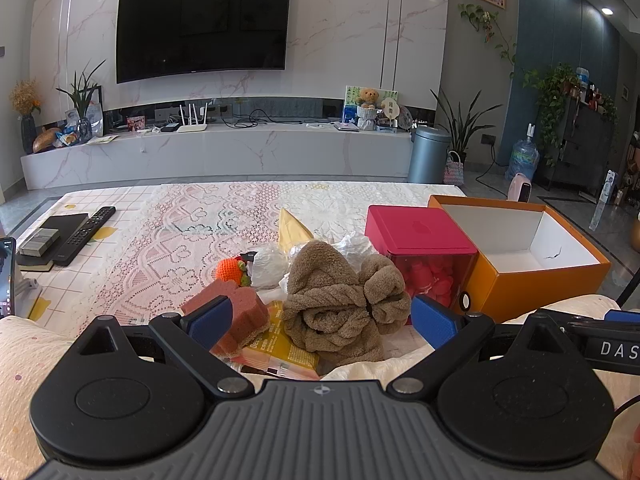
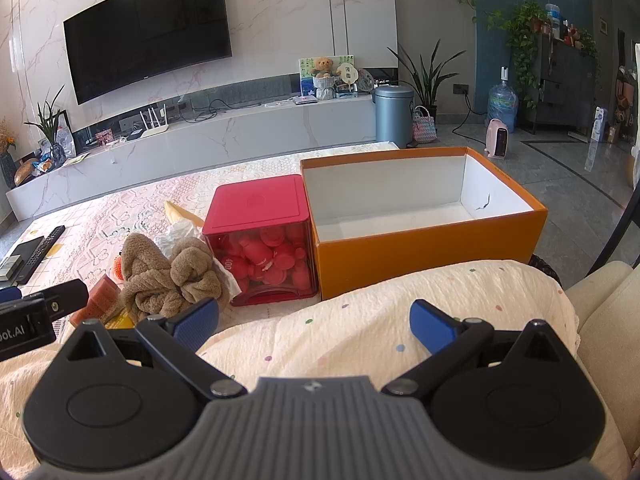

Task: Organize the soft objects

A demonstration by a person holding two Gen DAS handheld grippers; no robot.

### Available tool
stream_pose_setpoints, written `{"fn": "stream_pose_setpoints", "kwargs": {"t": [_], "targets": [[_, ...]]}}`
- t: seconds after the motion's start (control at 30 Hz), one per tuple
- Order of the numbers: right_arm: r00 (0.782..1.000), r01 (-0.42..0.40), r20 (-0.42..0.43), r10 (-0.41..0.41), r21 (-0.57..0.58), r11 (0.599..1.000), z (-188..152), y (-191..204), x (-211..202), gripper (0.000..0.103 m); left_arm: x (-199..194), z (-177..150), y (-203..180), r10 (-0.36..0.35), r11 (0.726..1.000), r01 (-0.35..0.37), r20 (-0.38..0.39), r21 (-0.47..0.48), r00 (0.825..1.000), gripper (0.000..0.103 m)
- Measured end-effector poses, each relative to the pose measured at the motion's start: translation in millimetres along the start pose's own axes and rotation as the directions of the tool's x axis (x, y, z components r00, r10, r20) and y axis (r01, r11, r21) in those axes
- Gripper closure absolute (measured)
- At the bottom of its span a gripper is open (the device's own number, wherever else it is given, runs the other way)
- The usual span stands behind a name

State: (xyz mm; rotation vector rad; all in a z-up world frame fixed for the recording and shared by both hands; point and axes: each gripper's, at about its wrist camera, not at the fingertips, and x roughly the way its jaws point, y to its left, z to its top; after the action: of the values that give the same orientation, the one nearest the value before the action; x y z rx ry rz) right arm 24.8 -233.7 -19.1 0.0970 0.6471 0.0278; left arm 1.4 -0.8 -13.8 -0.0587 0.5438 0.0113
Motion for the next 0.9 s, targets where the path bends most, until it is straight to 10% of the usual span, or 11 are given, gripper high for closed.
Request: {"fn": "stream_pose_setpoints", "kwargs": {"t": [0.9], "targets": [[0.999, -0.035, -0.021, 0.033, -0.077, 0.996, -0.4, 15.7, 7.8, 0.003, 11.1, -8.5, 14.2, -0.074, 0.997, 0.071, -0.074, -0.034, 0.995, 0.0]]}}
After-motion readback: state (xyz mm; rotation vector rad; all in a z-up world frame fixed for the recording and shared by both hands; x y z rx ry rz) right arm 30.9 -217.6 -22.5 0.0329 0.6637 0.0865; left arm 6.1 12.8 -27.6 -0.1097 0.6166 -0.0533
